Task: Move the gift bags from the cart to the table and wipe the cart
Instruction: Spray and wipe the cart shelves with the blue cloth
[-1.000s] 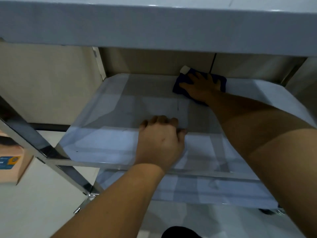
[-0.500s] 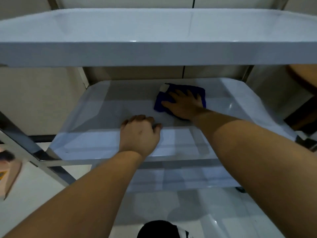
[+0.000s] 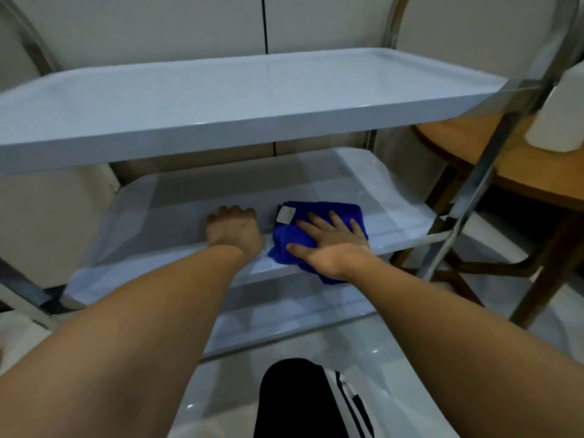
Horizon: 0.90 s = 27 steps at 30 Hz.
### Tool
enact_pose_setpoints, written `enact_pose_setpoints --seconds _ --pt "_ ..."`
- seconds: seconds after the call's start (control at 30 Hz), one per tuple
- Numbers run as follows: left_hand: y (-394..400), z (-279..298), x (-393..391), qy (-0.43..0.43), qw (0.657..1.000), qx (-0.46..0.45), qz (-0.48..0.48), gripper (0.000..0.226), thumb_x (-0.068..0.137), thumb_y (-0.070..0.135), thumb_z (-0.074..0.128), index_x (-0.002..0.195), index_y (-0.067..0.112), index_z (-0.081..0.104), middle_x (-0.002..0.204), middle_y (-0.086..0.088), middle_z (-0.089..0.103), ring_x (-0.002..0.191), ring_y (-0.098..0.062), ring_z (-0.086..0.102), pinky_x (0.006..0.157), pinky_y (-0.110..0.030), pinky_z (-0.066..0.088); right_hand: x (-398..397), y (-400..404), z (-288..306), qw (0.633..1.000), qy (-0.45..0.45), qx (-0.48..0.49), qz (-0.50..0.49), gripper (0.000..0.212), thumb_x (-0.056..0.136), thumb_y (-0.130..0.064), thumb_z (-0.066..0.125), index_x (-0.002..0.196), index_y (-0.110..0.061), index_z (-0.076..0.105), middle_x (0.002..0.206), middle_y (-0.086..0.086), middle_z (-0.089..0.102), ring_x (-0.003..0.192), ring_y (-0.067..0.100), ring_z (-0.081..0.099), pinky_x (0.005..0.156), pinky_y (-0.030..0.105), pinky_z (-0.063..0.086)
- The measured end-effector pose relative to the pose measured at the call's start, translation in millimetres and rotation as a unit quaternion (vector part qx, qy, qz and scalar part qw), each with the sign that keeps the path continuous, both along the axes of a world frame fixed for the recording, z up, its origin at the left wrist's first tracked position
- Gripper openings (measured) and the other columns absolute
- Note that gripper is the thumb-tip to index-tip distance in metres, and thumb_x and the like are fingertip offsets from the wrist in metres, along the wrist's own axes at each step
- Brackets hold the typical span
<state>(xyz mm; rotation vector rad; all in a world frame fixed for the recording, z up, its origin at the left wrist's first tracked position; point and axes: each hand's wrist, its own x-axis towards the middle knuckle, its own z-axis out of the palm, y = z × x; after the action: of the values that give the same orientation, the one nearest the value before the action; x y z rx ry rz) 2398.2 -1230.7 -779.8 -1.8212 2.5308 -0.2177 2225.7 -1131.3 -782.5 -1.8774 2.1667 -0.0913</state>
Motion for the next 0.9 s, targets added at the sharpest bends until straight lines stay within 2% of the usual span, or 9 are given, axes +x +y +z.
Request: enact_pose_setpoints --seconds 0.17,0.33,0.4,0.47,0.53,0.57,0.7,0.9 --pt "15 -2 -60 0.096 0.992 0.022 -0.084 0.031 0.101 0.031 0.041 0.119 0.015 0.060 0.121 -0.012 0.062 0.110 -0.032 0.055 0.087 -0.039 0.042 -40 12 -3 0.999 0.002 -0.007 -0.050 0.074 0.092 -0.079 0.020 0.157 -0.047 0.009 0.168 -0.016 0.001 0.155 0.022 -0.008 0.122 0.056 -0.006" --pt "4 -13 -97 0.124 0.985 0.048 -0.106 0.037 0.096 0.027 0.042 0.130 0.024 0.057 0.122 -0.006 0.063 0.114 -0.031 0.054 0.097 -0.044 0.044 -61 1 -8 0.997 0.007 -0.013 -0.075 0.074 0.091 -0.080 0.018 0.157 -0.048 0.008 0.168 -0.015 0.001 0.155 0.024 -0.010 0.120 0.061 -0.008" --pt "-7 -15 -100 0.123 0.986 0.081 -0.081 0.043 0.098 0.029 0.039 0.140 0.030 0.050 0.136 -0.003 0.057 0.128 -0.032 0.045 0.107 -0.048 0.037 -62 -11 -12 0.997 0.011 -0.026 -0.077 0.074 0.091 -0.080 0.017 0.157 -0.048 0.009 0.168 -0.015 0.003 0.155 0.025 -0.010 0.119 0.063 -0.007" --pt "-20 -16 -102 0.121 0.986 0.109 -0.043 0.048 0.103 0.035 0.032 0.151 0.036 0.036 0.156 0.000 0.039 0.146 -0.032 0.027 0.116 -0.052 0.024 -66 -24 -13 0.996 0.020 -0.033 -0.076 0.075 0.090 -0.081 0.016 0.157 -0.048 0.009 0.168 -0.014 0.004 0.155 0.026 -0.009 0.119 0.064 -0.007" --pt "-32 -19 -105 0.107 0.986 0.127 -0.017 0.051 0.105 0.040 0.025 0.156 0.041 0.022 0.167 0.003 0.017 0.154 -0.029 0.010 0.121 -0.054 0.013 -74 -39 -13 0.997 0.025 -0.037 -0.068 0.076 0.089 -0.082 0.017 0.157 -0.048 0.010 0.168 -0.013 0.004 0.155 0.027 -0.007 0.118 0.065 -0.006" --pt "-35 -21 -106 0.101 0.987 0.126 -0.011 0.052 0.105 0.042 0.023 0.157 0.042 0.020 0.168 0.004 0.013 0.154 -0.028 0.007 0.122 -0.055 0.010 -79 -47 -14 0.997 0.024 -0.039 -0.062 0.077 0.088 -0.083 0.018 0.157 -0.048 0.010 0.168 -0.013 0.003 0.155 0.027 -0.007 0.118 0.065 -0.006" --pt "-40 -29 -111 0.103 0.990 0.094 -0.013 0.051 0.106 0.042 0.017 0.156 0.037 0.022 0.167 0.004 0.017 0.154 -0.026 0.013 0.121 -0.055 0.011 -99 -91 -17 0.998 0.022 -0.031 -0.050 0.081 0.087 -0.084 0.021 0.158 -0.047 0.007 0.169 -0.013 -0.001 0.155 0.028 -0.008 0.118 0.065 -0.006" --pt "-40 -35 -110 0.084 0.993 0.085 -0.020 0.058 0.104 0.053 0.016 0.158 0.034 0.017 0.169 0.002 0.011 0.154 -0.026 0.008 0.121 -0.055 0.008 -118 -163 -23 0.994 0.055 -0.067 -0.063 0.080 0.090 -0.083 0.020 0.159 -0.043 0.011 0.169 -0.010 0.003 0.155 0.030 -0.004 0.118 0.067 -0.002"
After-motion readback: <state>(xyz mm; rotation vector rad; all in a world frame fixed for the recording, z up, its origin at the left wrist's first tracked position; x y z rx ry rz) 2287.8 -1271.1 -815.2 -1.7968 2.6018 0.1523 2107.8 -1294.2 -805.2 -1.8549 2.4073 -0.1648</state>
